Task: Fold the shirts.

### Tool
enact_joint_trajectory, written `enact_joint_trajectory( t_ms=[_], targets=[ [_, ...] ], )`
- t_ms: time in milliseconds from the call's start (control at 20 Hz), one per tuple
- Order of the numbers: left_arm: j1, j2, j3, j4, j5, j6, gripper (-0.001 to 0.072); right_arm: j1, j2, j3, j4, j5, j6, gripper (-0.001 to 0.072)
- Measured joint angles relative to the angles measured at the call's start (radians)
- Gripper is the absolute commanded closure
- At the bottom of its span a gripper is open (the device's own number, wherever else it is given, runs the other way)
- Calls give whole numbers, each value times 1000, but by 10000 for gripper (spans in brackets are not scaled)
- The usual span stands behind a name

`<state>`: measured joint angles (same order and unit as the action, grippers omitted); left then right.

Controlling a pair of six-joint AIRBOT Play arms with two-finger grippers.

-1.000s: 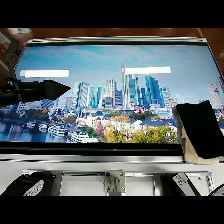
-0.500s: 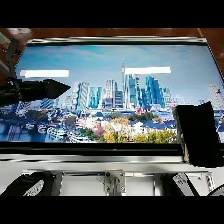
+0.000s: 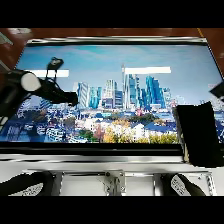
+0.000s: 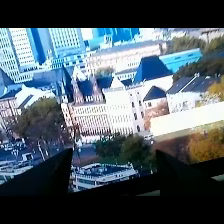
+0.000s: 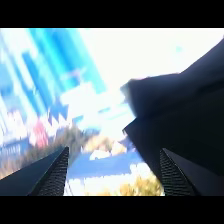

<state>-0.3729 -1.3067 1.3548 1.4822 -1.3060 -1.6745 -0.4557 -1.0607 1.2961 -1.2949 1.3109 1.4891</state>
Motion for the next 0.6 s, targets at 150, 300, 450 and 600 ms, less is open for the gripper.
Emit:
enact_joint_trajectory(
  t_ms=[150,300,450,600],
  targets=[
    [-57,-63,37,63,-29,-22,112,142,-44,-3,-74,69,26,16],
    [-75,-81,51,94,-23,-32,111,195,-65,-3,-85,104,39,16],
    [-84,-87,56,104,-30,-37,111,217,-74,-3,-90,121,44,16],
    [-87,-90,58,112,-37,-39,111,225,-77,-3,-92,128,45,16]
  ],
)
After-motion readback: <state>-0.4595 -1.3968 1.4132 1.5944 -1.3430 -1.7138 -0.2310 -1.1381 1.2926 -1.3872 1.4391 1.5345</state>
